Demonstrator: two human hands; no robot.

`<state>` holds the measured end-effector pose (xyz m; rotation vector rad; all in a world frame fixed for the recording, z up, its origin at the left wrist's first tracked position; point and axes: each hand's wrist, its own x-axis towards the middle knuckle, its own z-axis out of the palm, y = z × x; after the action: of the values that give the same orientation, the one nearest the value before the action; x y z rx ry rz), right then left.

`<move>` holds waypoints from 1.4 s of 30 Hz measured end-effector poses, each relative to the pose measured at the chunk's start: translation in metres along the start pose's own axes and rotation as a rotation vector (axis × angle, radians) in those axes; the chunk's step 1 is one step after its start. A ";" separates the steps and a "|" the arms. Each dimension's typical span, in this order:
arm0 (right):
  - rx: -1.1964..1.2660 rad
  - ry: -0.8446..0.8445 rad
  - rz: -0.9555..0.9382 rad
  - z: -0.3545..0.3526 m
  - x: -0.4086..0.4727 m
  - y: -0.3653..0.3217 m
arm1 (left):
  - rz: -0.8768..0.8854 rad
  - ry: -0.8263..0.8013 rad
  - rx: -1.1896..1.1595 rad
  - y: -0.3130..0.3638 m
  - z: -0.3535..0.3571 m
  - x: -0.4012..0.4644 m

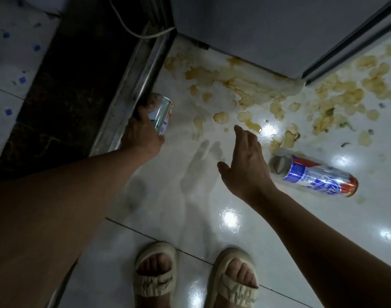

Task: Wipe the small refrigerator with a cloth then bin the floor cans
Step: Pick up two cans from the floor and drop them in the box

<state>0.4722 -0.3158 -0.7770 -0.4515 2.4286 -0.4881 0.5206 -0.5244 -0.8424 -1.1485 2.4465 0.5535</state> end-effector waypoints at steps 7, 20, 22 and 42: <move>0.020 0.029 0.149 -0.032 -0.046 0.046 | 0.136 -0.104 0.095 0.044 -0.005 -0.065; -0.103 0.123 0.338 -0.053 -0.068 0.175 | 0.444 -0.178 0.172 0.146 0.037 -0.125; -0.164 0.135 0.309 -0.049 -0.058 0.189 | 0.453 -0.163 0.176 0.151 0.045 -0.124; 0.098 0.234 0.541 -0.106 -0.105 0.179 | 0.387 -0.183 0.160 0.186 -0.024 -0.182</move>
<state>0.4493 -0.0902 -0.7251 0.3207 2.5920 -0.4333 0.4785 -0.3115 -0.6972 -0.5365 2.5060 0.5328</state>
